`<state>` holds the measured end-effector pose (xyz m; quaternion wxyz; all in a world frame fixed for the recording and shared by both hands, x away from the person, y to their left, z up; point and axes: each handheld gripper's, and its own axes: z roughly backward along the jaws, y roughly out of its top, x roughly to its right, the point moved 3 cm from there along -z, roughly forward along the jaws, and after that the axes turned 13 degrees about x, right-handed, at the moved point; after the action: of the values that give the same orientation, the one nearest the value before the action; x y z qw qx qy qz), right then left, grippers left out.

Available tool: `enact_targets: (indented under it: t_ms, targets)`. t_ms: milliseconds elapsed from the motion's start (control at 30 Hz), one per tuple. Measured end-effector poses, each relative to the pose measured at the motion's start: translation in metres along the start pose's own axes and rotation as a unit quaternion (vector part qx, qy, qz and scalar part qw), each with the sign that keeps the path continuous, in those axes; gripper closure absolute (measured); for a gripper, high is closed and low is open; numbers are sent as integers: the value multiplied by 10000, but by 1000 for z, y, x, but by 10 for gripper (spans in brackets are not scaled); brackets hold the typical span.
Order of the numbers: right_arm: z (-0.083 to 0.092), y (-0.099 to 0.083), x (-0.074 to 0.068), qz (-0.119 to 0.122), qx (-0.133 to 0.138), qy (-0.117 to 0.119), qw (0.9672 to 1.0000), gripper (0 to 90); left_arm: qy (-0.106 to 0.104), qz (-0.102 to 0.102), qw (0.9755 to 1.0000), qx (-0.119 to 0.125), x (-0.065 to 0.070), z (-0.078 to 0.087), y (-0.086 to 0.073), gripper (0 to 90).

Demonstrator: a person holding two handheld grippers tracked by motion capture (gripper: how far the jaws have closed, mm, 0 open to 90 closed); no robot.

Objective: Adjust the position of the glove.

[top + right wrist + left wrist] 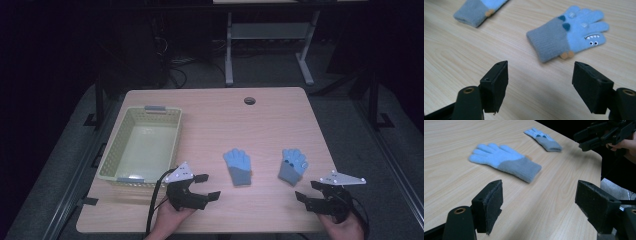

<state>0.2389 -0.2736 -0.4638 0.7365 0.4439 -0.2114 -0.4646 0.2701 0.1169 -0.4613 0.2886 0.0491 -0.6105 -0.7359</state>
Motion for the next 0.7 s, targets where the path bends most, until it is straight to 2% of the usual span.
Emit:
enact_targets:
  t_ms: [133,267,367,500,700]
  targets:
    - [0,0,1,17,-2,-1,10000,286,26,41,10000,9,-1,0,-1,218]
    - [-1,1,0,0,-6,-10,10000,282,143,-59,9999,-10,-3,2,-1,217]
    - [-2,2,-2,15,0,24,10000,278,165,-11,9999,18,-4,3,0,215]
    - [-6,4,-6,79,-51,53,9999,271,114,-78,9999,0,-5,3,1,213]
    - [-9,5,-12,137,-112,89,9998,261,72,-65,9999,-37,-4,0,0,209]
